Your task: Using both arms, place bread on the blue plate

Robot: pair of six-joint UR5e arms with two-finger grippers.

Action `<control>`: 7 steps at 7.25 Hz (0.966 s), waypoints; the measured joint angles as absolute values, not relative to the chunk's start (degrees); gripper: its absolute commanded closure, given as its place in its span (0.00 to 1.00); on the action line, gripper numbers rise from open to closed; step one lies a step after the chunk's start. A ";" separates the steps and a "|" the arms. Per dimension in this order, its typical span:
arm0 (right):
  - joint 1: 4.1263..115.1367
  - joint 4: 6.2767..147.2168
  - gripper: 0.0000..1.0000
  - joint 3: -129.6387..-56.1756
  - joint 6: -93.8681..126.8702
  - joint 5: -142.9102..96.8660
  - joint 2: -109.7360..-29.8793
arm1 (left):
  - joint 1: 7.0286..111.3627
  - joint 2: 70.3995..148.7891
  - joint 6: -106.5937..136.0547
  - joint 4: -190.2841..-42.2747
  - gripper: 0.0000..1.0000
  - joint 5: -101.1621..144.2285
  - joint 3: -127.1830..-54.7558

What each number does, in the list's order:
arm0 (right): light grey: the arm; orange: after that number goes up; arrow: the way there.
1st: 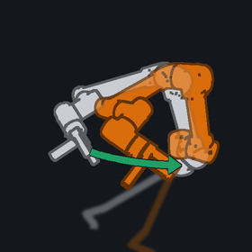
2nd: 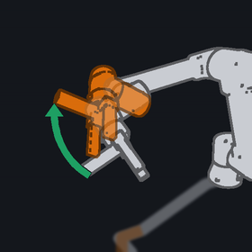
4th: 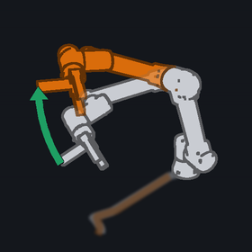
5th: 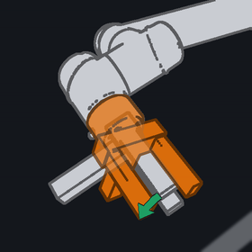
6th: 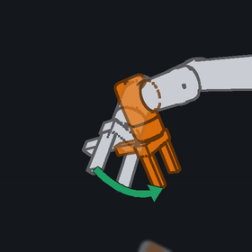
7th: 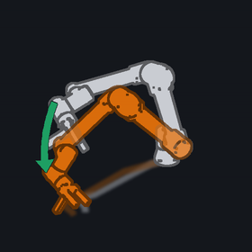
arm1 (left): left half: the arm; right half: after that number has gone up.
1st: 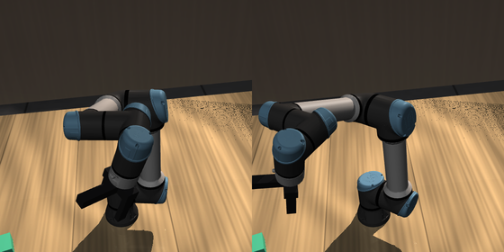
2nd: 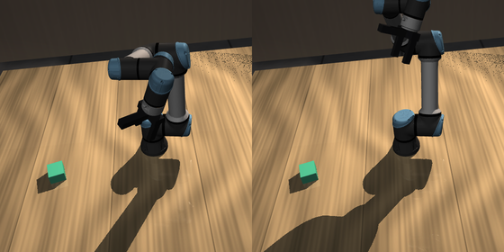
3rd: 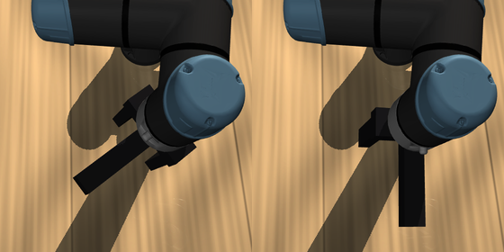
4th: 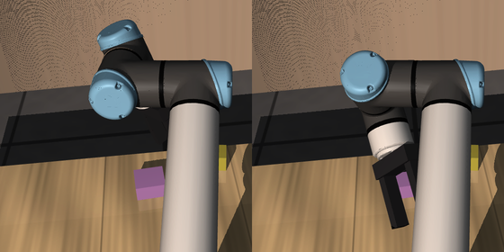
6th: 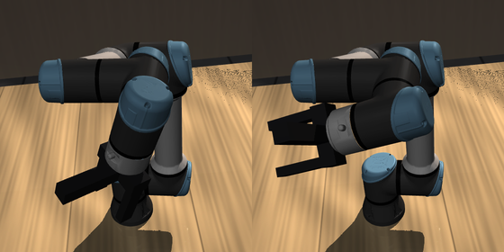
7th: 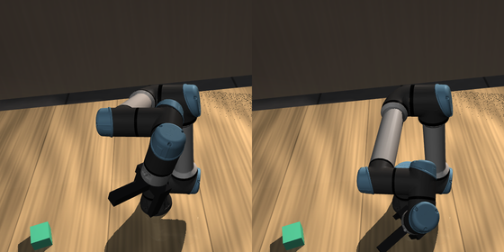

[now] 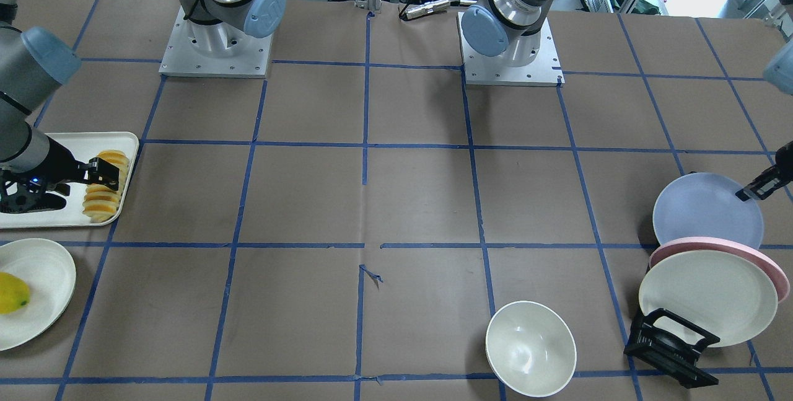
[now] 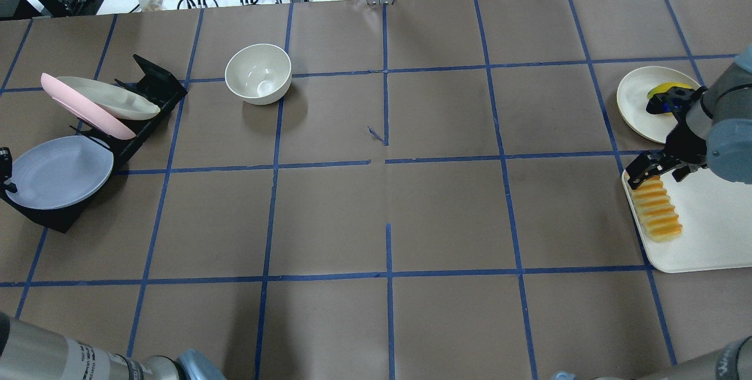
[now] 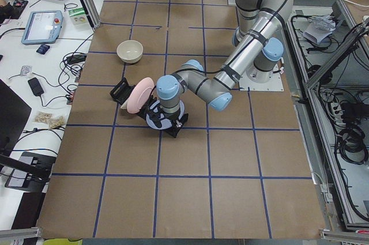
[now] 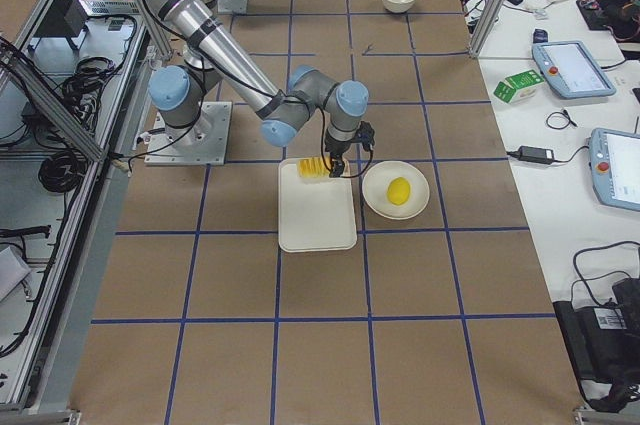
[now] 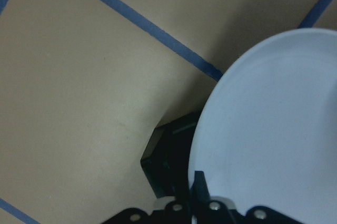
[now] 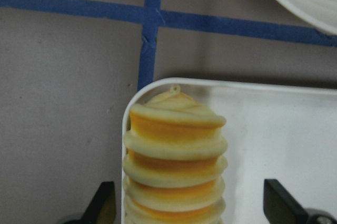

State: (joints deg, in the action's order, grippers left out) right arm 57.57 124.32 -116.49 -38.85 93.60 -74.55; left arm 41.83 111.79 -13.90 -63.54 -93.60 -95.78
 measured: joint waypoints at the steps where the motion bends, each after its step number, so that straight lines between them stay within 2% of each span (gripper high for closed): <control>1: 57.35 124.16 0.35 -116.68 -38.76 93.56 -74.27 | 41.82 110.38 -14.14 -68.11 1.00 -94.23 -93.54; 2: 57.27 124.08 0.69 -116.85 -38.51 93.42 -74.02 | 41.82 108.27 -14.26 -74.13 1.00 -95.77 -90.88; 3: 57.24 123.94 0.95 -116.93 -38.28 93.36 -73.90 | 41.94 105.39 -14.14 -81.18 1.00 -97.16 -88.99; 4: 57.22 123.53 1.00 -116.92 -38.14 93.27 -73.87 | 42.36 102.39 -13.48 -87.76 1.00 -97.58 -88.91; 7: 57.22 121.69 1.00 -115.71 -38.00 93.38 -74.64 | 49.09 95.38 -14.89 -96.23 1.00 -90.74 -97.56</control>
